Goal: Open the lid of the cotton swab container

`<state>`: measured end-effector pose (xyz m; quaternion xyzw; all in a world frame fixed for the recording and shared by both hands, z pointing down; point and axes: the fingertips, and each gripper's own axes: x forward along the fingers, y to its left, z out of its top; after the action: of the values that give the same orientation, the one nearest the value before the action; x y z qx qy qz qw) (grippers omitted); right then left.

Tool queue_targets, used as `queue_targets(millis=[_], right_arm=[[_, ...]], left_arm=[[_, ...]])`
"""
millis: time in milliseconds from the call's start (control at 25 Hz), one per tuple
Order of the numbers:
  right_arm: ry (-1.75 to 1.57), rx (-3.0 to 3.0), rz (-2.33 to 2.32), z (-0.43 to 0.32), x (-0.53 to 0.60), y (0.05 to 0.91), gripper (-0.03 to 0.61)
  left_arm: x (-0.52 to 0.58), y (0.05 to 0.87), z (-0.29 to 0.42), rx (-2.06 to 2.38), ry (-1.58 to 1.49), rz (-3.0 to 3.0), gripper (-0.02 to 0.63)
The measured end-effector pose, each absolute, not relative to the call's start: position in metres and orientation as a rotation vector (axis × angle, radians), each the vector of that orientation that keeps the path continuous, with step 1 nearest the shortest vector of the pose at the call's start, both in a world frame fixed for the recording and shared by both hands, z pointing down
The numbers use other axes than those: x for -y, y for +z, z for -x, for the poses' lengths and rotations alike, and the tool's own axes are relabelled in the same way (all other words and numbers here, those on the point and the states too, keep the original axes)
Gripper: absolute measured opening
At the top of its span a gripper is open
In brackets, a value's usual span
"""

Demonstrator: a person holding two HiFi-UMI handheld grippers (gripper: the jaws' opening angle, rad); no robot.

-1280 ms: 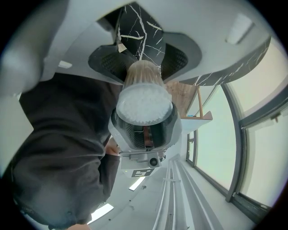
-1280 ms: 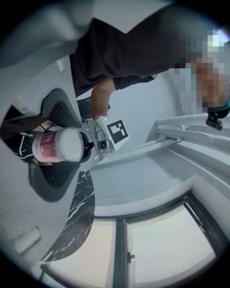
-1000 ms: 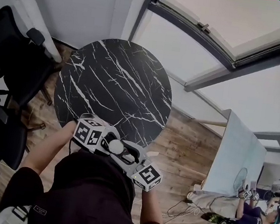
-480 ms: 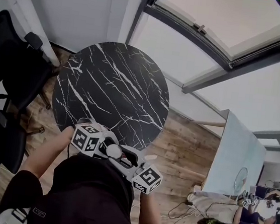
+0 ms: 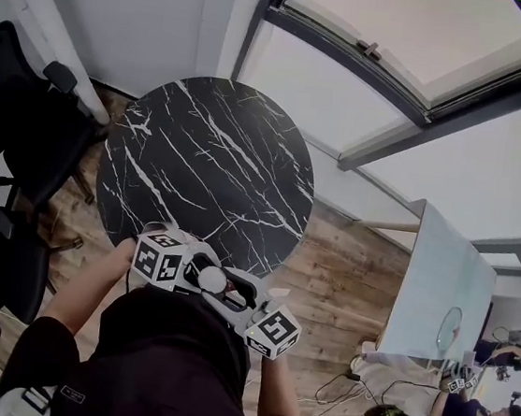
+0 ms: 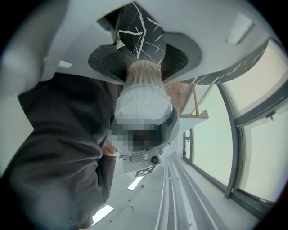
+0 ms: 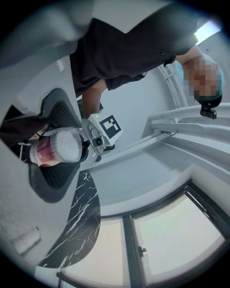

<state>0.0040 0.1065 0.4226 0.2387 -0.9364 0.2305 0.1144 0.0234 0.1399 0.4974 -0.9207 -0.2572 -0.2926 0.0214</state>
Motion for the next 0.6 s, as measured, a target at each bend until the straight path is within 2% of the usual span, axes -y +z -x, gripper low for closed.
queue_targets(millis=[600], right_arm=[[0.606,2.695,-0.928,-0.015,-0.093,0.432,0.239]], left_arm=[[-0.107,0.509,-0.023,0.355,-1.026,3.003,0.249]])
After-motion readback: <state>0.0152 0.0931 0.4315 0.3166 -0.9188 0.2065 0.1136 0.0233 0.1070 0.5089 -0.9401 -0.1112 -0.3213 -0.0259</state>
